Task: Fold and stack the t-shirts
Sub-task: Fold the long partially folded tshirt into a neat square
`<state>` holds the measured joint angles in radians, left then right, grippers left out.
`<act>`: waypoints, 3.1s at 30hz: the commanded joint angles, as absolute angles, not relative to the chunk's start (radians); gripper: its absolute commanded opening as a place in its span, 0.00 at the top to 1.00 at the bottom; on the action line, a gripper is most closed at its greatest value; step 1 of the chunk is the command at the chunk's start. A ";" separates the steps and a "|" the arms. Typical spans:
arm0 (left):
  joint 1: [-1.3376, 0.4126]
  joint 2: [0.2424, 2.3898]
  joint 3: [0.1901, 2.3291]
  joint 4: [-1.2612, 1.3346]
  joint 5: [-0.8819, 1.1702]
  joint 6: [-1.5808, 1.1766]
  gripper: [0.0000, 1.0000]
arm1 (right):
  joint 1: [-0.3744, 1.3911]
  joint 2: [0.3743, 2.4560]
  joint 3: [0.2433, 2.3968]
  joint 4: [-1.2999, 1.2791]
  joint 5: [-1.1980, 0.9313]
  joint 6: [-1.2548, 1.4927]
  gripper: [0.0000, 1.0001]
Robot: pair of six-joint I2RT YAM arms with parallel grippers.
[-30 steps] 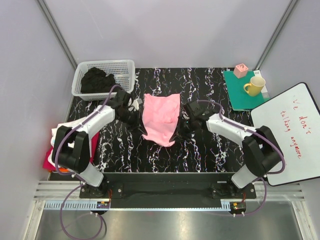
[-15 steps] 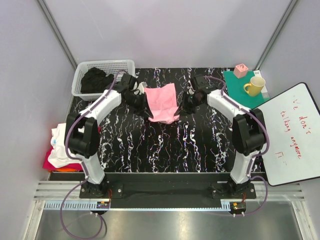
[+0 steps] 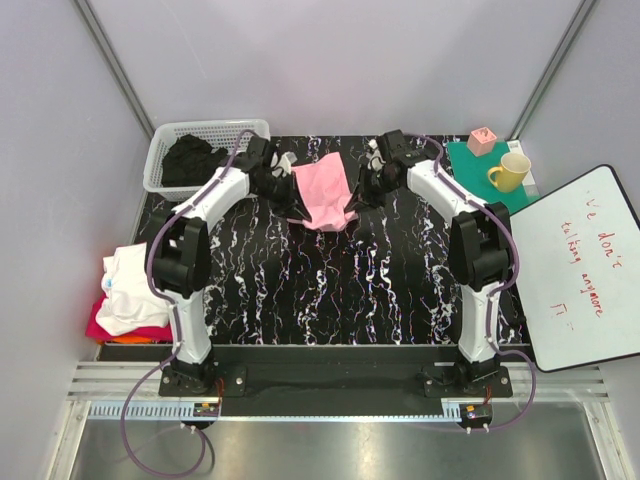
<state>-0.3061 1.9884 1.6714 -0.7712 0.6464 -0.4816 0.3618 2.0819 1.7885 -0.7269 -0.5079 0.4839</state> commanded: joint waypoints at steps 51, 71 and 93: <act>-0.253 1.818 1.433 -0.626 0.729 -0.451 1.00 | 0.368 2.272 2.147 -0.896 -0.650 0.324 0.83; -0.123 1.961 1.425 -0.365 0.663 -0.617 0.24 | 0.345 2.580 2.559 -0.877 -0.660 0.370 0.00; -0.186 1.937 1.644 -0.578 0.357 -0.200 0.01 | 0.284 1.892 1.824 -0.813 -0.439 0.373 0.01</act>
<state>-0.1673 1.8576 1.5322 -0.5293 0.4442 -0.3305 0.2787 1.9347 1.9728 -0.8276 -0.4610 0.3557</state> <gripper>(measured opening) 0.987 0.994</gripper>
